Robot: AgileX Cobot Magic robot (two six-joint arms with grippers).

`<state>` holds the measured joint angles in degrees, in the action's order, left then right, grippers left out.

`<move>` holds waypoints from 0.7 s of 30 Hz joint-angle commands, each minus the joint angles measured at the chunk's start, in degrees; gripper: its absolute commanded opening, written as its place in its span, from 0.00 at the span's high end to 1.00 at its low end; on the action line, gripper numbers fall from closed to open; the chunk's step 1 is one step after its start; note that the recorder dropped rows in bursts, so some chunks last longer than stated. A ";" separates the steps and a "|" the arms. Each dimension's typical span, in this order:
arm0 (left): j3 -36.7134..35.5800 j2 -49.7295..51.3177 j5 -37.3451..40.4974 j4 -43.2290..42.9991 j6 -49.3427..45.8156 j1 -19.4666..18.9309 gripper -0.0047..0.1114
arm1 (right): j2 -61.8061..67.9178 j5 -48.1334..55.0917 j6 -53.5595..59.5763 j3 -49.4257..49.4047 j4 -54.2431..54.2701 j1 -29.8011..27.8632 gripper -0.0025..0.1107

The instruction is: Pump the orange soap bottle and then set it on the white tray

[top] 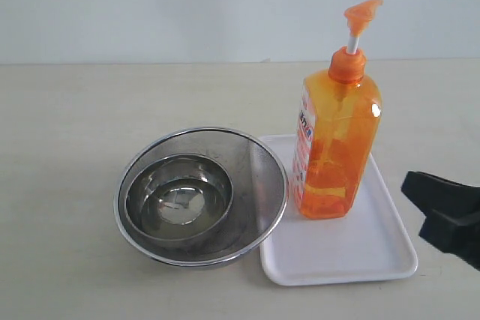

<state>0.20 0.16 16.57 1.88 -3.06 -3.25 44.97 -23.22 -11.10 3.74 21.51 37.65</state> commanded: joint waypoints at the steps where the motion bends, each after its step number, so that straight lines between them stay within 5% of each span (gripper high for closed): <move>1: -0.20 -0.16 -0.24 0.16 0.49 -0.19 0.92 | -8.21 10.61 0.24 -0.26 -0.53 -8.49 0.97; 21: -0.20 -0.16 -0.24 0.16 0.49 -0.19 0.92 | -43.87 30.46 8.27 -0.39 -1.34 -32.51 0.97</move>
<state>0.20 0.16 16.57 1.88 -3.06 -3.25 2.46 6.62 -5.25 3.61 20.89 6.03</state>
